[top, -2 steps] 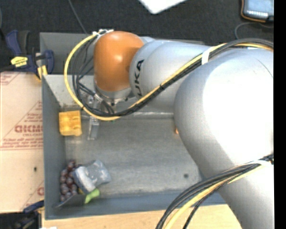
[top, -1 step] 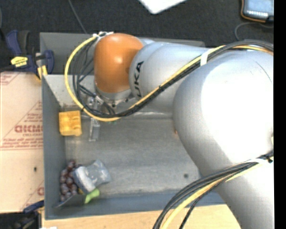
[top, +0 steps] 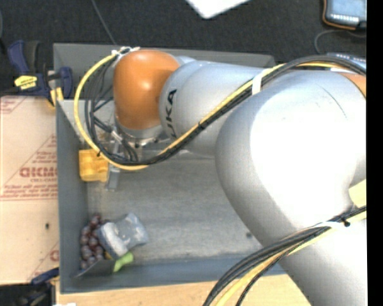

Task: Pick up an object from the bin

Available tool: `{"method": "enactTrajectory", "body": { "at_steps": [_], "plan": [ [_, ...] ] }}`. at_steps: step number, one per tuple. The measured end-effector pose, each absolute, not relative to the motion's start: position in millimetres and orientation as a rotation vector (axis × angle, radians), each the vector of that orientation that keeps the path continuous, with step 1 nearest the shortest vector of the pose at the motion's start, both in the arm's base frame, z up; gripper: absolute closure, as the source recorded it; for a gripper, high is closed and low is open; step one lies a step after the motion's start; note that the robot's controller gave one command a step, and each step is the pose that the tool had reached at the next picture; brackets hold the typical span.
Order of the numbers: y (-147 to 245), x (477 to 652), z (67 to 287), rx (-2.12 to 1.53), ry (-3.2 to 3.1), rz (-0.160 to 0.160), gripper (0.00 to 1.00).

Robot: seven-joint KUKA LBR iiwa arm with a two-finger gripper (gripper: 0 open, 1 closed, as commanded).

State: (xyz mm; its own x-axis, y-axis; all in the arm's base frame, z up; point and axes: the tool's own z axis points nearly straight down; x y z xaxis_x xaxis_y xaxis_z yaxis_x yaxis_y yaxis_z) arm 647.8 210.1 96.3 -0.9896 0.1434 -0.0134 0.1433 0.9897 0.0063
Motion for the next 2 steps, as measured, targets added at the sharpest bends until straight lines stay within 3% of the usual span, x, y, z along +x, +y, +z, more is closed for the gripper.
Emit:
{"method": "enactTrajectory", "body": {
  "at_steps": [1,2],
  "plan": [
    [227.2,649.6,85.9,0.211,3.117,0.009,0.0],
    [229.4,648.6,95.2,0.608,3.063,0.014,1.0]
  ]
}}
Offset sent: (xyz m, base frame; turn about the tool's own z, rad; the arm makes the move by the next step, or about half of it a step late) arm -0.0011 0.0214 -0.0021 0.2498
